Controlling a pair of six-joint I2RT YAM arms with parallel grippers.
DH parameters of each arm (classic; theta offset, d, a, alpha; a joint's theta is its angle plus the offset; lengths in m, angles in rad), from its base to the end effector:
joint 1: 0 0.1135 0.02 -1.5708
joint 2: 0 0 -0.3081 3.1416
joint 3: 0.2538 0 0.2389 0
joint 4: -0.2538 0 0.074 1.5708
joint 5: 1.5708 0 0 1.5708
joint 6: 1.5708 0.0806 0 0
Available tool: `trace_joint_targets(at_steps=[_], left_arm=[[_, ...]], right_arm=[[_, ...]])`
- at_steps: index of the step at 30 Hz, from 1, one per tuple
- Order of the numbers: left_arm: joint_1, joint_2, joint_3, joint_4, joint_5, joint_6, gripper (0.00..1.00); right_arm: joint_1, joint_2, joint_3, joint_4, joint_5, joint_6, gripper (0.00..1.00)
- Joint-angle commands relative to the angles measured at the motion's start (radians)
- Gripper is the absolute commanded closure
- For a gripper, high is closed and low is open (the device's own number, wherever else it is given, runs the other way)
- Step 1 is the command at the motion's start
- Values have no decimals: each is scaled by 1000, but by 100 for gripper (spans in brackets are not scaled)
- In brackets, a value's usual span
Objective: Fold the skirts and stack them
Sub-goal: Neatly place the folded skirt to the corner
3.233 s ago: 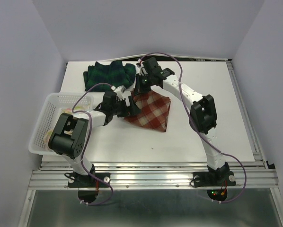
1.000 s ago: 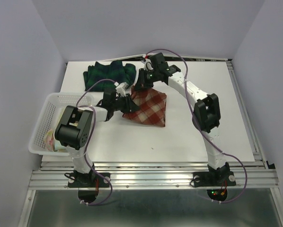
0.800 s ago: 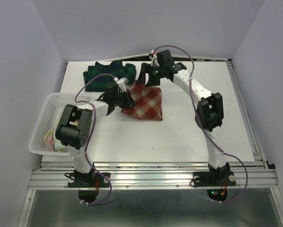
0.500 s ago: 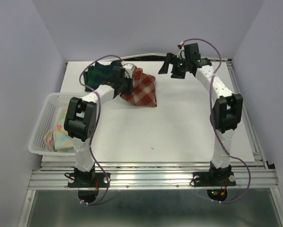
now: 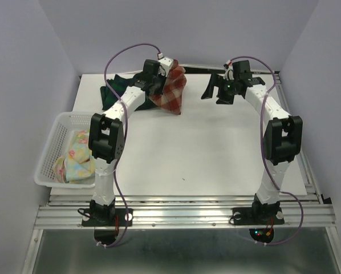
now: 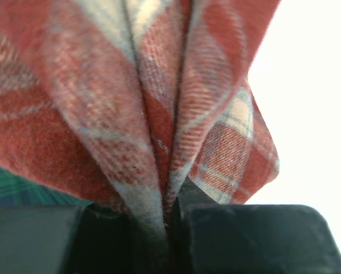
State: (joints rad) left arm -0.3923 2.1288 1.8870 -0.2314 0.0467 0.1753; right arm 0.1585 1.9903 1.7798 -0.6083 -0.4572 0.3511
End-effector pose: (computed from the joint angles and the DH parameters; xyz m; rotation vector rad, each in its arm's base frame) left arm 0.5156 -0.2174 0.3073 0.6016 1.9580 -0.1832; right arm 0.4724 0.1115 0.2984 0.0114 2.4234 0.7835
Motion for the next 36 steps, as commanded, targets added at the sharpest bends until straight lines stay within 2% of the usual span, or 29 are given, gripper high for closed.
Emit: trace_joint_targets(at_steps=[1, 8, 36], left_arm=[[26, -67, 63, 67, -19, 49, 83], [89, -43, 150, 17, 27, 69, 84], [260, -99, 115, 135, 403, -131, 87]], right_arm=[[3, -56, -6, 24, -34, -26, 0], [3, -38, -6, 24, -47, -18, 0], [3, 4, 18, -1, -78, -24, 0]])
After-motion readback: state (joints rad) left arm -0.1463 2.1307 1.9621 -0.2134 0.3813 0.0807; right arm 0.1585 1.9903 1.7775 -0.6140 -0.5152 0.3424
